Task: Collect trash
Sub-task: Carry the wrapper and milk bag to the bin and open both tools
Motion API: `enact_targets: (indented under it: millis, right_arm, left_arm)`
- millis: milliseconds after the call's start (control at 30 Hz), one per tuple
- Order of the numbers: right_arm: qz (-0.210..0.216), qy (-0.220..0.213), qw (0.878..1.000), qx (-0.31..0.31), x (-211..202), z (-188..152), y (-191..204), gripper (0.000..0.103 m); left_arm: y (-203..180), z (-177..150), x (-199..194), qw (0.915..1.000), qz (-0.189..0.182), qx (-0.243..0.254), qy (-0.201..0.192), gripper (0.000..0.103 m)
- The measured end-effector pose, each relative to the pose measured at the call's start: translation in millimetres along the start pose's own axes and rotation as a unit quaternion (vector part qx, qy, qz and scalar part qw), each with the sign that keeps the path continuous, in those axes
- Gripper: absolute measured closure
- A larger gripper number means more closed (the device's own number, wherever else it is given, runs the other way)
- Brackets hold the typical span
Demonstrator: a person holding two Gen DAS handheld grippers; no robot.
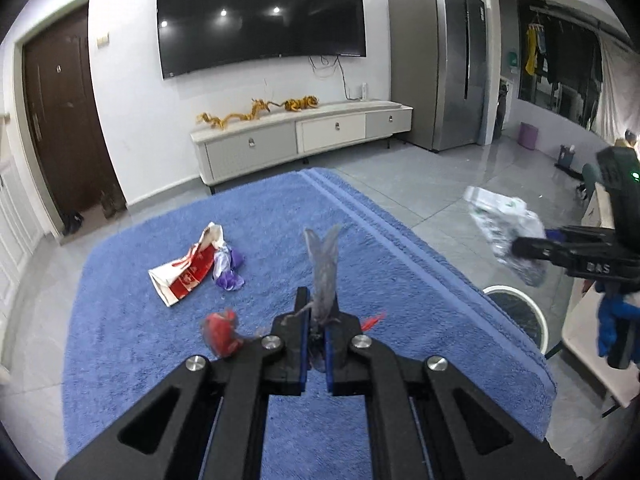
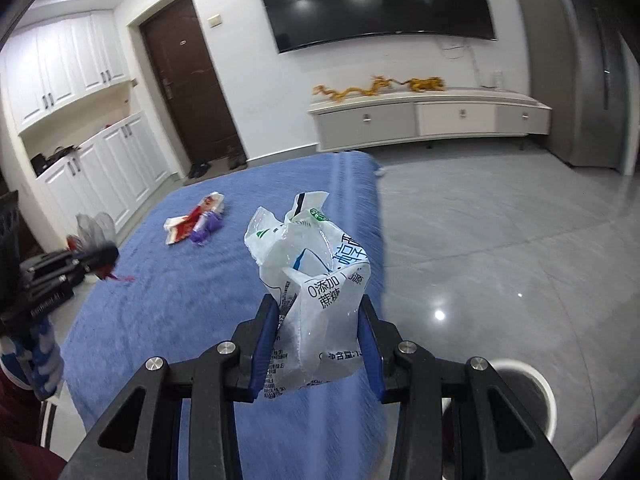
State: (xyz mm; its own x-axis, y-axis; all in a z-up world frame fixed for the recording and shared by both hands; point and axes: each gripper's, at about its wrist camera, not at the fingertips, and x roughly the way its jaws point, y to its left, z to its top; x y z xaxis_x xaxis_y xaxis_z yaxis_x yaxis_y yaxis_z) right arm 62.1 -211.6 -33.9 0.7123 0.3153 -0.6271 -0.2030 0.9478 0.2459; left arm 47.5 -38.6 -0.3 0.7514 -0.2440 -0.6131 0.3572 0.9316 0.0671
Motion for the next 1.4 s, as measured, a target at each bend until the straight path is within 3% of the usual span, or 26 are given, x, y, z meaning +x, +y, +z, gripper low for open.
enact_targets:
  millis: [367, 767, 1133, 1400]
  right_arm:
    - [-0.043, -0.007, 0.997, 0.066, -35, -47, -51, 0.066]
    - [-0.073, -0.003, 0.988, 0.136, -39, -88, -115, 0.066]
    - [-0.104, 0.017, 0.974, 0.2, -43, -130, -175, 0.066]
    - [-0.112, 0.053, 0.964, 0.234, -15, -156, -206, 0.064]
  left_arm:
    - [-51, 6, -9, 0.9986, 0.011, 0.051, -0.014, 0.098]
    - [-123, 28, 24, 0.9933, -0.023, 0.113, 0.007, 0.097]
    - [-198, 35, 89, 0.9818, -0.099, 0.145, 0.071, 0.097]
    - [-250, 44, 147, 0.9612, -0.198, 0.117, 0.152, 0.096]
